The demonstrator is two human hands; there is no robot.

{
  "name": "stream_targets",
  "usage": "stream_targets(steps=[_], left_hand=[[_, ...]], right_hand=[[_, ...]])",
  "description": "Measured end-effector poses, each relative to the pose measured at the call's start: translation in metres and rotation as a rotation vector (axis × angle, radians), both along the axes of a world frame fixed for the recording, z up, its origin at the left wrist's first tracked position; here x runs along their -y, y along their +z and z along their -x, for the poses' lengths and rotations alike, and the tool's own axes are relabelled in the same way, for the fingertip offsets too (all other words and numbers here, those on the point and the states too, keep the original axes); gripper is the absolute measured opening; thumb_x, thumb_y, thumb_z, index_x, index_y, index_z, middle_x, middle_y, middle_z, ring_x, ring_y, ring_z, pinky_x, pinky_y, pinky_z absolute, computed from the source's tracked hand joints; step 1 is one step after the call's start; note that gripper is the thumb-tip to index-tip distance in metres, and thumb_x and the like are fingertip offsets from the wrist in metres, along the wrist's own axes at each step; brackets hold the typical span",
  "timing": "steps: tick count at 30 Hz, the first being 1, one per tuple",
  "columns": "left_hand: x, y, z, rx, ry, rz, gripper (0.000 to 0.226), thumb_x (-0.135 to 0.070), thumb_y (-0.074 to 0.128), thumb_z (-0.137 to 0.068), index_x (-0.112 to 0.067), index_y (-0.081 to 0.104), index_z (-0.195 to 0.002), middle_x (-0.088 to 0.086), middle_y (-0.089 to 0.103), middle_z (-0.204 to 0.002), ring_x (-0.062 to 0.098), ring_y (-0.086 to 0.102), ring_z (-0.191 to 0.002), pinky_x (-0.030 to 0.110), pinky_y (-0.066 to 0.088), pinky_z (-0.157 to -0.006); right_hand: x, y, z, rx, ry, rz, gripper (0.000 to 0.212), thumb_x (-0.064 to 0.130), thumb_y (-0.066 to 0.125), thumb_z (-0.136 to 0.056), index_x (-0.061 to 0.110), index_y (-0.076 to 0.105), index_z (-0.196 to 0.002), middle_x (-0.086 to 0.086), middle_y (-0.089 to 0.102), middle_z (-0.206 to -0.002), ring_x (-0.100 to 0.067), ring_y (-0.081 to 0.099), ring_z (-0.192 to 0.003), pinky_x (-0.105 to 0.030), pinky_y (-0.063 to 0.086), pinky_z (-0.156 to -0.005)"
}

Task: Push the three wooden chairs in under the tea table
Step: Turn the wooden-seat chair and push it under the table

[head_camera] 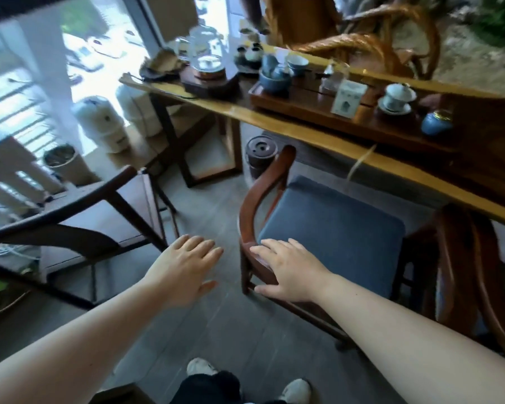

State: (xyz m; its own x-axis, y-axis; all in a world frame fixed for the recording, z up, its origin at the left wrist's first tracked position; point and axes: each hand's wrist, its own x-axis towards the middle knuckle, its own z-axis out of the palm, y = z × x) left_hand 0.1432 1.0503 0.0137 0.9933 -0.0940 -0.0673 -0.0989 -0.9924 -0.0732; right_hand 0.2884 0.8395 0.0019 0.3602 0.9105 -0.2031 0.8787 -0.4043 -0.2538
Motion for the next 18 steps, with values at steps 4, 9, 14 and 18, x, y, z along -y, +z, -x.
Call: stream_targets(steps=[4, 9, 14, 18], left_hand=[[-0.059, 0.008, 0.035, 0.021, 0.144, -0.023, 0.065, -0.057, 0.061, -0.074, -0.013, 0.054, -0.121, 0.007, 0.063, -0.117, 0.029, 0.056, -0.107, 0.041, 0.037, -0.094], [-0.137, 0.017, 0.071, -0.014, 0.284, -0.033, 0.065, -0.054, 0.064, -0.075, -0.013, 0.055, -0.125, 0.008, 0.059, -0.126, 0.03, 0.05, -0.119, 0.044, 0.037, -0.101], [-0.195, 0.025, 0.092, 0.022, 0.42, -0.047, 0.069, -0.05, 0.075, -0.068, -0.011, 0.057, -0.122, 0.012, 0.06, -0.125, 0.034, 0.05, -0.119, 0.047, 0.037, -0.102], [-0.236, 0.025, 0.111, 0.013, 0.543, -0.033, 0.075, -0.051, 0.078, -0.066, -0.009, 0.057, -0.125, 0.015, 0.059, -0.128, 0.036, 0.05, -0.12, 0.05, 0.041, -0.101]], right_hand=[[-0.061, 0.007, 0.011, 0.024, 0.088, 0.003, 0.082, 0.062, 0.056, -0.085, 0.025, 0.024, -0.15, -0.008, 0.03, -0.156, -0.023, 0.027, -0.142, -0.045, 0.015, -0.118], [-0.139, 0.016, 0.027, 0.051, 0.153, -0.011, 0.08, 0.06, 0.056, -0.086, 0.024, 0.024, -0.15, -0.009, 0.029, -0.156, -0.025, 0.028, -0.141, -0.046, 0.016, -0.117], [-0.205, 0.022, 0.039, 0.044, 0.181, -0.044, 0.079, 0.058, 0.057, -0.087, 0.024, 0.025, -0.15, -0.008, 0.029, -0.156, -0.024, 0.027, -0.141, -0.045, 0.015, -0.117], [-0.248, 0.02, 0.049, 0.044, 0.23, -0.044, 0.079, 0.059, 0.058, -0.085, 0.025, 0.026, -0.149, -0.007, 0.03, -0.155, -0.023, 0.028, -0.141, -0.043, 0.015, -0.117]])
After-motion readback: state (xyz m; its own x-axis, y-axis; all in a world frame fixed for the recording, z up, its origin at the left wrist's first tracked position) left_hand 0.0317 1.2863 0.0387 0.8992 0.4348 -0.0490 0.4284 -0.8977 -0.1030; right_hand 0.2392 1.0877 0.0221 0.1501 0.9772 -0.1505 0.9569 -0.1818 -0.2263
